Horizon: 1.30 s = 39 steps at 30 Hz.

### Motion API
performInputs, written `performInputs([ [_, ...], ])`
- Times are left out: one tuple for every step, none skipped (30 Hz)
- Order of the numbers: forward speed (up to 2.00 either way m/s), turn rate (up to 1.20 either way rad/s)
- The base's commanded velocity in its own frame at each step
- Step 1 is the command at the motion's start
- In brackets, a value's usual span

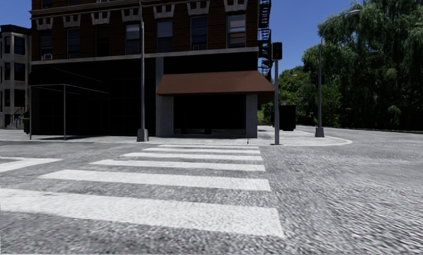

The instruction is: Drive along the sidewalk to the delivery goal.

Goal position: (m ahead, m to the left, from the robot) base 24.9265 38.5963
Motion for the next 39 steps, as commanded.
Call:
performInputs([
  [1.62,0.0],
  [1.59,0.0],
  [1.59,0.0],
  [1.59,0.0],
  [1.58,0.0],
  [1.58,0.0],
  [1.58,0.0],
  [1.58,0.0],
  [1.58,0.0],
  [1.58,0.0],
  [1.58,0.0],
  [1.58,0.0],
  [1.58,0.0],
  [1.58,0.0],
  [1.58,0.0],
  [1.58,0.0],
  [1.58,0.0],
  [1.58,0.0],
  [1.58,0.0],
  [1.58,0.0],
  [1.58,0.0],
  [1.58,0.0],
  [1.58,0.0],
  [1.58,0.0],
  [1.58,0.0],
  [1.58,0.0],
  [1.58,0.0],
  [1.58,0.0],
  [1.6,0.0],
  [2.0,0.0],
  [2.0,0.0],
  [2.0,0.0],
  [2.0,0.0],
  [2.0,0.0],
  [2.0,0.0],
  [2.0,0.0],
  [2.0,0.0],
  [2.0,0.0],
  [2.0,0.0],
])
